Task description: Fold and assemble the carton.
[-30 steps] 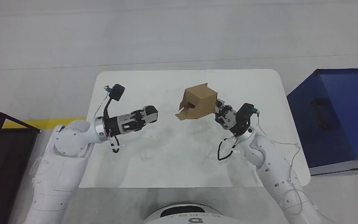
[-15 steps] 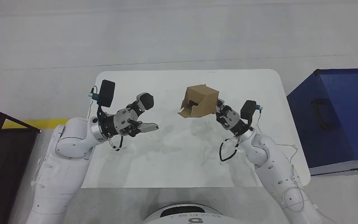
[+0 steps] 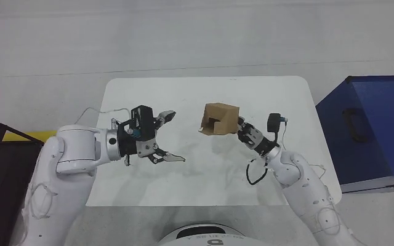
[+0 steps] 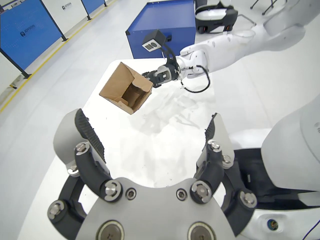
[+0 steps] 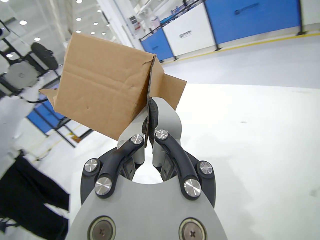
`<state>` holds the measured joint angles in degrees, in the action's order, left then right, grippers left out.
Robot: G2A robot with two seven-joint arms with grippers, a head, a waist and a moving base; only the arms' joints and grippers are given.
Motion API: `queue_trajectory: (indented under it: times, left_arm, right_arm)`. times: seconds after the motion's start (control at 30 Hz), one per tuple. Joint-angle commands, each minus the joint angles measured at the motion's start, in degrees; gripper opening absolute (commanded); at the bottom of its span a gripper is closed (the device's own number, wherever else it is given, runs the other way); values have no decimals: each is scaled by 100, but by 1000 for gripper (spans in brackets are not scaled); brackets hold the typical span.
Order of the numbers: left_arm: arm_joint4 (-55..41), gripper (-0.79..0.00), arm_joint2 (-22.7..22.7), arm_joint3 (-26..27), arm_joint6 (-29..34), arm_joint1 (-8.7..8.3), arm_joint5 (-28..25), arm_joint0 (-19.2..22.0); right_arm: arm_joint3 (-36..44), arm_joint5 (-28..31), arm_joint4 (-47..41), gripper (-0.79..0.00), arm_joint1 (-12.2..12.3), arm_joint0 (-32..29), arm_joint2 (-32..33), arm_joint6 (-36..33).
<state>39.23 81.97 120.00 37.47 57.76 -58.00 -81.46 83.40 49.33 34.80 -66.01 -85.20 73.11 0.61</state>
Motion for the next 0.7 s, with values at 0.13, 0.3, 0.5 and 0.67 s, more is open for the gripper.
queue_trajectory:
  times: [0.13,0.3,0.5,0.67]
  left_arm:
    - [1175,0,-677,-111,-1407,-409,0,112]
    - [1827,0,-1267,-510,-3101,-738,0,266]
    - [2111,0,-1418,-1134,-4653,-1076,0,517]
    - [1556,0,-1468,-1580,-5452,-1291,0,587]
  right_arm:
    - [-151,-86,-1262,-785,23,266,-178,-1080]
    - [-348,-240,-2074,-785,-8,439,-403,-1493]
    - [-527,1,-3031,-785,-33,611,-649,-2004]
    - [-596,107,-3459,-785,-38,648,-727,-2186]
